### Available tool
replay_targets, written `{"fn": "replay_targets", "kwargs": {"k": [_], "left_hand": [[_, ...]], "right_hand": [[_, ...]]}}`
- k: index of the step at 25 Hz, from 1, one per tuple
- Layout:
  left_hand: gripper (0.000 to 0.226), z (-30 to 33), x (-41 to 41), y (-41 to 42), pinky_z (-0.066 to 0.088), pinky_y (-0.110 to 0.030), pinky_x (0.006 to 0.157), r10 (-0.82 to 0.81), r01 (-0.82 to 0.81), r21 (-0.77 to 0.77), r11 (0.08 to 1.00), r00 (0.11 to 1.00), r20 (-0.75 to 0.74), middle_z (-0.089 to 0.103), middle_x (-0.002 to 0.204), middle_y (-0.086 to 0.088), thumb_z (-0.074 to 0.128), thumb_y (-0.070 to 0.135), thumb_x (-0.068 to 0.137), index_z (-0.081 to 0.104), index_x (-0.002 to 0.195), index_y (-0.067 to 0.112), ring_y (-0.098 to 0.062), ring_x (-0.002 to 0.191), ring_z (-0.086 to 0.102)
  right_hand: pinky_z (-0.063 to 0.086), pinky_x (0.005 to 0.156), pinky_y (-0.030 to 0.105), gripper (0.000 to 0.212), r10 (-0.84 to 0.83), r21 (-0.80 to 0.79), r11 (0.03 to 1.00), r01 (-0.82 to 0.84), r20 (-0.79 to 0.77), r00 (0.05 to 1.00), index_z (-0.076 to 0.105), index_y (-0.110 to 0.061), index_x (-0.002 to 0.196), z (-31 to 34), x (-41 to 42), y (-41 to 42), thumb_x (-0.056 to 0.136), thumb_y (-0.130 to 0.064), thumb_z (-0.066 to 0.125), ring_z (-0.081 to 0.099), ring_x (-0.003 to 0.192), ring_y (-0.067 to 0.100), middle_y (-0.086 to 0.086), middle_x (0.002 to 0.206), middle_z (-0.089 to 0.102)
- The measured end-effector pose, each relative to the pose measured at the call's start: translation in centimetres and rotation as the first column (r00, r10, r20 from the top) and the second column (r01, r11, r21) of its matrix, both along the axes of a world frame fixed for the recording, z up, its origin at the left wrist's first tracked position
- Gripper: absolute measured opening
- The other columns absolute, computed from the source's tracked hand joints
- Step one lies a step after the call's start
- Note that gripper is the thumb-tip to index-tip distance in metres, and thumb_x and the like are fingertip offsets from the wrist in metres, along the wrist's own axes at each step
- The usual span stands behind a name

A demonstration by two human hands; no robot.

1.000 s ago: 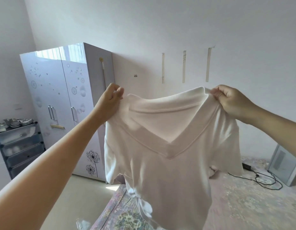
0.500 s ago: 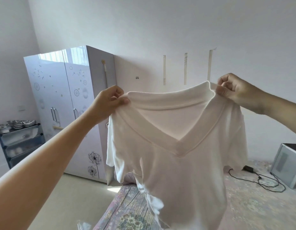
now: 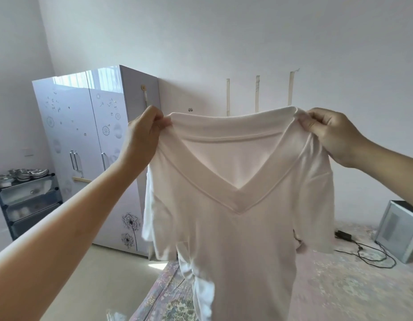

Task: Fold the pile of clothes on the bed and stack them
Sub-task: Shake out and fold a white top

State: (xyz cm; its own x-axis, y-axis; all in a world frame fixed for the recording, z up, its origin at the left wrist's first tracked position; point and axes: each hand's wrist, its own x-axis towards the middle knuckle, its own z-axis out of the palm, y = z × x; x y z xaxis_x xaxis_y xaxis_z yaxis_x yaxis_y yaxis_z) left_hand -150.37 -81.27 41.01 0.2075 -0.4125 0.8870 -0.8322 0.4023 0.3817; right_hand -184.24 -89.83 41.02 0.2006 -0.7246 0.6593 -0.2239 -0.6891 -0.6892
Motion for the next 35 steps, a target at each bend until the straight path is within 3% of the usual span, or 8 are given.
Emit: {"fn": "replay_targets", "kwargs": {"k": [3,6,10,15,23,27,30,35], "left_hand": [[0.012,0.0,0.0,-0.5,0.030,-0.016,0.048,-0.012,0.019,0.046,0.999,0.991,-0.135,0.048,0.064,0.007,0.051,0.017,0.097,0.053,0.090,0.008,-0.014,0.057,0.035],[0.014,-0.5,1.1,-1.1,0.041,-0.029,0.057,0.146,-0.157,0.231,0.960,0.987,0.065,0.061,0.076,0.002,0.045,0.030,0.100,0.050,0.096,0.018,-0.026,0.063,0.051],[0.022,-2.4,-0.8,-2.8,0.028,-0.029,0.059,0.161,-0.140,0.418,0.898,0.987,-0.014,0.054,0.077,-0.006,0.049,0.032,0.098,0.050,0.087,0.013,-0.028,0.074,0.049],[0.037,-3.3,-7.9,-4.2,0.028,-0.024,0.045,-0.035,0.204,0.500,0.842,0.945,-0.325,0.040,0.060,0.000,0.047,0.027,0.098,0.040,0.063,0.015,-0.017,0.053,0.039],[0.032,-2.8,-10.6,-2.6,0.058,-0.036,0.050,-0.228,0.748,0.358,0.559,0.554,-0.801,0.057,0.060,-0.015,0.027,0.014,0.103,0.052,0.095,-0.005,-0.024,0.044,0.062],[0.017,-2.8,-8.0,-3.0,0.058,-0.037,0.076,-0.362,0.618,0.450,0.645,0.765,-0.532,0.062,0.090,-0.012,0.053,0.016,0.097,0.053,0.111,0.005,-0.022,0.080,0.065],[0.088,-2.5,-5.9,-3.9,0.038,-0.023,0.099,-0.349,0.354,0.542,0.762,0.930,-0.116,0.049,0.126,0.002,0.084,0.037,0.068,0.037,0.140,0.017,-0.008,0.119,0.045],[0.025,-2.5,-6.9,-4.7,0.040,-0.015,0.057,-0.348,0.296,0.684,0.666,0.935,-0.066,0.054,0.069,0.009,0.080,0.030,0.076,0.058,0.073,0.019,-0.008,0.066,0.051]], "right_hand": [[0.041,0.059,0.015,0.035,-0.060,-0.002,0.998,0.060,0.006,0.998,0.061,-0.015,0.077,0.2,0.5,-0.1,0.090,-0.047,0.056,0.049,0.061,0.005,-0.004,0.069,0.052],[0.037,0.065,0.027,0.041,-0.175,0.020,0.983,0.184,-0.222,0.959,0.065,-0.004,0.087,0.2,0.2,-1.3,0.091,-0.044,0.057,0.049,0.073,0.014,0.008,0.079,0.055],[0.047,0.084,0.034,0.047,-0.061,0.523,0.845,0.108,-0.107,0.992,0.067,-0.005,0.107,-2.4,2.9,-2.0,0.078,-0.042,0.069,0.061,0.101,0.028,0.020,0.119,0.063],[0.040,0.044,0.015,0.026,0.072,0.575,0.812,-0.094,0.061,0.996,0.056,-0.009,0.075,-4.0,9.1,-0.6,0.095,-0.026,0.056,0.056,0.043,0.009,0.006,0.066,0.054],[0.048,0.063,0.024,0.032,0.320,0.463,0.859,-0.219,-0.152,0.935,0.058,-0.013,0.086,-4.1,10.8,1.2,0.091,-0.044,0.056,0.061,0.072,0.013,0.002,0.081,0.064],[0.054,0.065,0.020,0.018,0.410,0.445,0.835,-0.324,-0.111,0.905,0.058,-0.007,0.106,-3.8,9.2,0.6,0.088,-0.007,0.064,0.063,0.081,0.016,0.010,0.097,0.065],[0.052,0.061,0.017,0.017,0.449,0.416,0.833,-0.364,-0.124,0.885,0.062,-0.009,0.105,-2.8,8.5,0.8,0.088,-0.004,0.063,0.066,0.073,0.010,0.006,0.092,0.067],[0.050,0.063,0.024,0.036,0.365,0.345,0.878,-0.333,-0.030,0.930,0.051,-0.017,0.112,-2.6,7.9,0.7,0.082,-0.014,0.070,0.061,0.072,0.013,0.011,0.095,0.058]]}}
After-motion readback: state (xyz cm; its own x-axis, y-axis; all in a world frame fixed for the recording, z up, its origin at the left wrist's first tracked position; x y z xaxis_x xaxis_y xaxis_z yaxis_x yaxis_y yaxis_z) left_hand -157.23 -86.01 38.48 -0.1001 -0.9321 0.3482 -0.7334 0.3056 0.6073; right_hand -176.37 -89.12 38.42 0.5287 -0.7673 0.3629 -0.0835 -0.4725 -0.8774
